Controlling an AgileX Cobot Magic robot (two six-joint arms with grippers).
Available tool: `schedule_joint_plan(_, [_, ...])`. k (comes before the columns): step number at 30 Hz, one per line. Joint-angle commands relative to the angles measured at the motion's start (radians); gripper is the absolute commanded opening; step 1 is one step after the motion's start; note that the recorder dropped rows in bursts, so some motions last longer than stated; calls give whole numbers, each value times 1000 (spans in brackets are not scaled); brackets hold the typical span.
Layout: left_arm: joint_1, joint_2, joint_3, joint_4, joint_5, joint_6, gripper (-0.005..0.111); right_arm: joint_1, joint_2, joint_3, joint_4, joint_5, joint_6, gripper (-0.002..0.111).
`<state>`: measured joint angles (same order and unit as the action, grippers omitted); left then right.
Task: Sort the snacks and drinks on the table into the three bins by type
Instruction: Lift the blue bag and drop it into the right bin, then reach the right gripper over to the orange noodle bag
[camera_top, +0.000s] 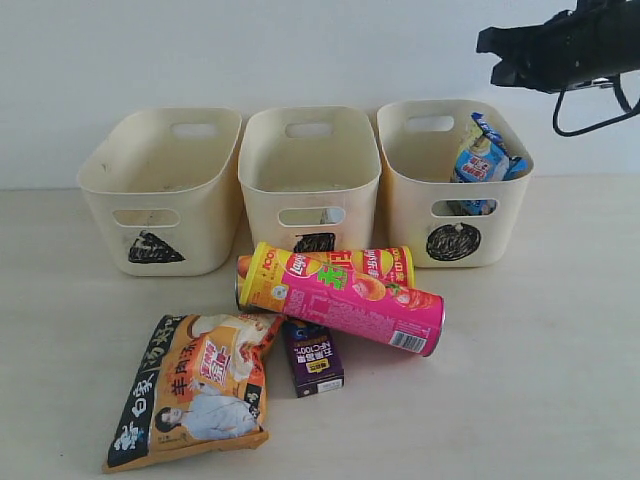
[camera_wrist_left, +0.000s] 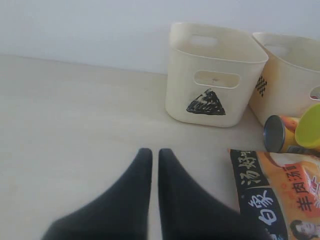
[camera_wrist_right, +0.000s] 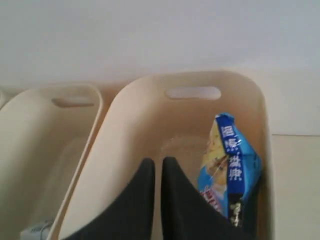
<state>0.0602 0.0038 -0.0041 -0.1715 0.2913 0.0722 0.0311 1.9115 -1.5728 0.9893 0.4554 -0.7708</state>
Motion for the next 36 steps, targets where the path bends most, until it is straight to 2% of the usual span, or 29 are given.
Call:
schedule_joint_plan(1, [4,-4,4,4,-7,5,4,-2,-43,-6,-108,160,61,0])
schedule_joint_plan(5, [4,-4,4,4,-7,5,4,-2,-80,-6,-190,311,150,0])
schedule_joint_plan(8, [4,-4,4,4,-7,5,4,2,-135,4,-189,493,160,0])
schedule_joint_plan(9, [4,-4,4,4,-7,5,4,6,-152,21,-187,503,163,0])
schedule_joint_plan(16, [4,-4,4,4,-7,5,4,120,-377,339,-113,430,160,0])
schedule_joint_plan(21, [4,-4,4,4,-7,5,4,292,-468,520,-26,409,158,0])
schedule_joint_plan(25, [4,-4,4,4,-7,5,4,410,-468,587,-1,388,171,0])
schedule_joint_plan(31, [4,-4,4,4,-7,5,4,534,-451,681,50,186,325,0])
schedule_joint_plan(33, [4,-4,4,4,-7,5,4,548,-414,704,98,168,331,5])
schedule_joint_plan(36, [4,-4,4,4,-7,5,4,548,-335,712,170,194,316,30])
